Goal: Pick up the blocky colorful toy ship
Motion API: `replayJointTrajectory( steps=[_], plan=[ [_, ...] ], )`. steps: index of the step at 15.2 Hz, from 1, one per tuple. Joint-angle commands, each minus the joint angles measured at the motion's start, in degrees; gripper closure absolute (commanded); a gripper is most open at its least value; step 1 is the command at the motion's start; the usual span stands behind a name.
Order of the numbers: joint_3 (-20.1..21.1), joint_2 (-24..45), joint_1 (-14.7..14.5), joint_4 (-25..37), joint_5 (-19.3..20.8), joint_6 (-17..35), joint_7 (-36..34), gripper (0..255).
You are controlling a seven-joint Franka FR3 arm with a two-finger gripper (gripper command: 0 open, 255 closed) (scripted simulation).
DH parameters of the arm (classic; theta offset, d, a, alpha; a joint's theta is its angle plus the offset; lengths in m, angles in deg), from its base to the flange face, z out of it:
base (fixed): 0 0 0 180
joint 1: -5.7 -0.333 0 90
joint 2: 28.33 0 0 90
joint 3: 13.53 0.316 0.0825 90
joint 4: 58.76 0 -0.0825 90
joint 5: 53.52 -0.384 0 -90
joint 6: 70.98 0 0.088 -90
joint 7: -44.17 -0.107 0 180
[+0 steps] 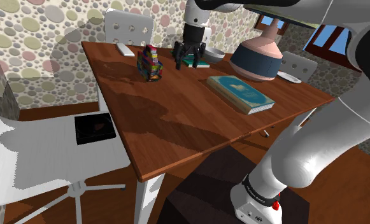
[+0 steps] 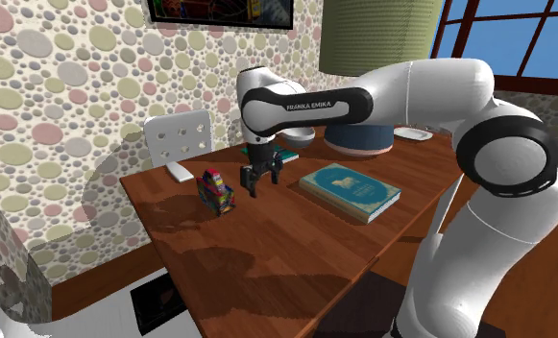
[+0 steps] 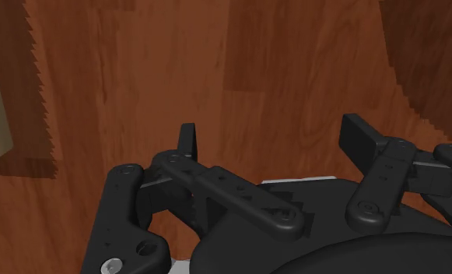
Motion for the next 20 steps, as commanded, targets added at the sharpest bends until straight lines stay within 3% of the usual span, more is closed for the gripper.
replayJointTrajectory(
  steps=[1, 11, 20],
  plan=[
    [0.4, 4.7, -0.3, 4.9, 0.0, 0.3, -0.2, 0],
    [1.7, 27.3, -1.8, 34.9, 0.7, -5.5, -0.9, 0],
    [1.6, 26.2, -1.7, 27.5, 0.7, 0.9, -1.1, 0]
  ],
)
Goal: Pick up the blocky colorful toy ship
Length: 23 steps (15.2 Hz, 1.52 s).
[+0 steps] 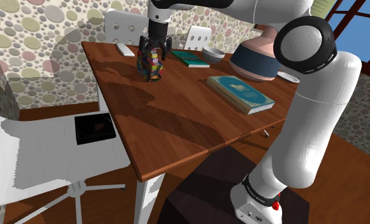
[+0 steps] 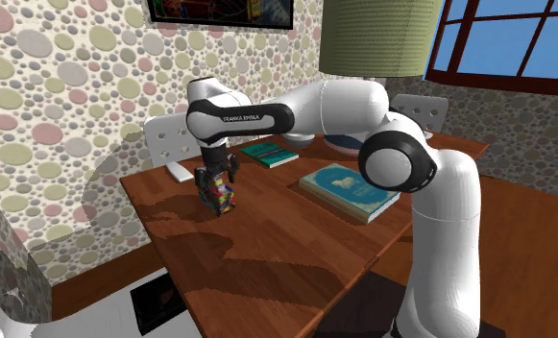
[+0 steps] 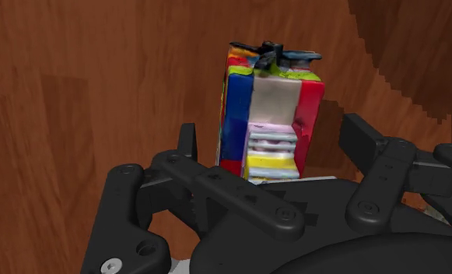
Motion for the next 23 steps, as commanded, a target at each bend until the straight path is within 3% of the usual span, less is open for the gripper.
replayJointTrajectory(
  steps=[1, 10, 23],
  plan=[
    [0.0, -0.1, 0.0, -0.5, 0.0, 0.4, 0.0, 255],
    [0.0, -0.1, 0.0, -0.4, 0.0, 0.3, -0.1, 255],
    [0.0, 2.5, -0.1, 13.5, 0.0, -11.0, 0.3, 255]
  ],
)
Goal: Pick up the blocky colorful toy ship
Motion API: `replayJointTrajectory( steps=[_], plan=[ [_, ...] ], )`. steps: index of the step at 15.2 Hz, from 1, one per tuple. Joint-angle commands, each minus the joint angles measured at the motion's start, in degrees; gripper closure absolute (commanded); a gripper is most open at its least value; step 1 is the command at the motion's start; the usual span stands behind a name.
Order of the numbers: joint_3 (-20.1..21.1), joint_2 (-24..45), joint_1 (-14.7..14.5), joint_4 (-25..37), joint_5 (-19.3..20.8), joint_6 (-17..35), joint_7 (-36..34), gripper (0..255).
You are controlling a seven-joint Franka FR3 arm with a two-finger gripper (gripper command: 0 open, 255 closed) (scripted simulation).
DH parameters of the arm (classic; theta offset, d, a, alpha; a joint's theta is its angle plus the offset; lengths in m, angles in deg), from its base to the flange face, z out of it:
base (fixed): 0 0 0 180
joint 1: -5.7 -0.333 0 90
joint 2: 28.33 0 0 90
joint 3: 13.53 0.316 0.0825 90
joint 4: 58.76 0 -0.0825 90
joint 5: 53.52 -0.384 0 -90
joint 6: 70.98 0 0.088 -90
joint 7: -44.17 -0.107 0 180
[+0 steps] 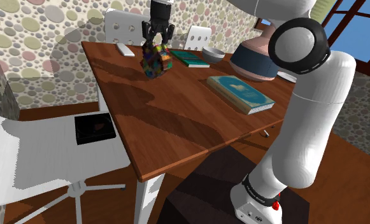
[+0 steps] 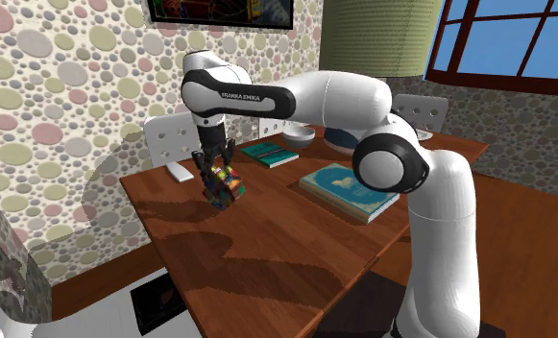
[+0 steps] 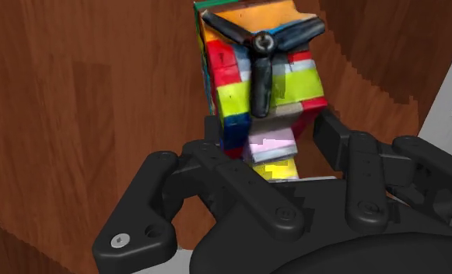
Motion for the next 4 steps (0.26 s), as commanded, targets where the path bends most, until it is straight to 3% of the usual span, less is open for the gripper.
replayJointTrajectory(
  steps=[1, 4],
  plan=[
    [0.0, 0.9, 0.0, 2.9, 0.0, -1.9, 0.1, 255],
    [0.0, 1.4, -0.1, 4.5, 0.0, -3.1, 0.1, 255]
  ],
)
